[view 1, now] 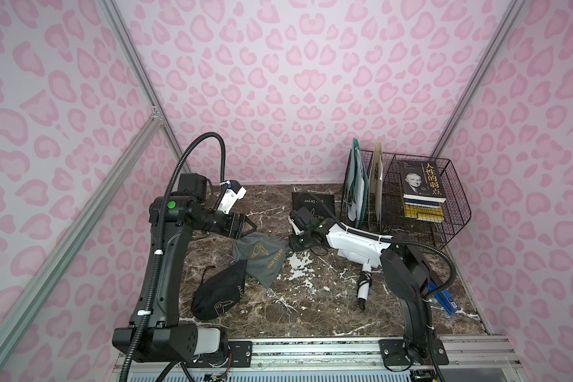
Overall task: Pack away hair dryers
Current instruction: Adjust the drawstring bag at the center of the board, then pick up the hair dryer from the center of the board.
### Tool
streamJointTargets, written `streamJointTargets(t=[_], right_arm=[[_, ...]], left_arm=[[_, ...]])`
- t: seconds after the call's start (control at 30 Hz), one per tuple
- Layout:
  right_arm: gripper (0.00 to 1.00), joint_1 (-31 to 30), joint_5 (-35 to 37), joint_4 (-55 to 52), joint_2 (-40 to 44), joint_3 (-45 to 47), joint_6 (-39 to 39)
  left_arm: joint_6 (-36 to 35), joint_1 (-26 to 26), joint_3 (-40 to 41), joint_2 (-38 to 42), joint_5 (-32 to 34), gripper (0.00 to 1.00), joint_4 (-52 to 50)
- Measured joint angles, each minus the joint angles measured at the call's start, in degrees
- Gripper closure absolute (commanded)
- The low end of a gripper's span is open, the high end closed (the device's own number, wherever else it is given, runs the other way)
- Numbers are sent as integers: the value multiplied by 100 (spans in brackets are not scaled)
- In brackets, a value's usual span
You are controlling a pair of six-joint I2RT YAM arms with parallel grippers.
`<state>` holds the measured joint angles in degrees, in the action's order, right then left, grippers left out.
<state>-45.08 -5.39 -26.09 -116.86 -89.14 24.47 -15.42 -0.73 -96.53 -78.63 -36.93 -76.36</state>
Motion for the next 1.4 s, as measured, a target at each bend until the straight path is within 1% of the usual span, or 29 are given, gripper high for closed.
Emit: streamJointTargets(t=[0.1, 0.23, 0.3, 0.4, 0.47, 0.57, 0.77, 0.8, 0.83, 0.87, 0.93, 1.03, 1.17, 1.3, 1.4], right_arm=[[50, 98, 413, -48, 476, 319, 85], [46, 61, 820, -122, 1427, 951, 243], [39, 72, 1034, -269, 2055, 1482, 468], [36, 120, 1263, -479, 2872, 2247, 820], [35, 177, 1311, -592, 3377, 2771, 1154], [34, 275, 1294, -737, 3880, 3429, 1587], [30, 358, 1246, -979, 4520, 4138, 2326], [10, 363, 1244, -999, 4629, 4249, 2415], [1, 378, 1233, -990, 4750, 4391, 2553], [2, 402, 1228, -999, 4861, 4531, 2673], [8, 437, 1248, -1016, 5042, 4780, 2758], [8, 468, 1244, -1016, 5327, 5090, 3008], [9, 553, 1294, -920, 5681, 5434, 3075], [9, 754, 1285, -802, 5663, 5580, 3141], [11, 778, 1255, -737, 5418, 5549, 3108]], left_arm=[[39, -2, -37, 13, -35, 31, 15], [39, -11, -39, 50, -85, 30, 15], [39, -31, -33, 96, -153, 30, 17], [39, -55, 35, 188, -286, 30, 20], [39, -83, 90, 243, -358, 30, 33], [42, -101, 155, 273, -428, 30, 114], [83, -131, 341, 280, -564, 30, 273], [85, -138, 363, 280, -588, 30, 295], [85, -144, 396, 289, -599, 30, 310], [85, -153, 433, 302, -603, 30, 319], [85, -153, 540, 348, -614, 30, 345], [83, -155, 686, 417, -619, 30, 420], [79, -160, 769, 435, -612, 30, 439], [59, -160, 769, 435, -610, 30, 446], [57, -160, 802, 435, -612, 30, 463]])
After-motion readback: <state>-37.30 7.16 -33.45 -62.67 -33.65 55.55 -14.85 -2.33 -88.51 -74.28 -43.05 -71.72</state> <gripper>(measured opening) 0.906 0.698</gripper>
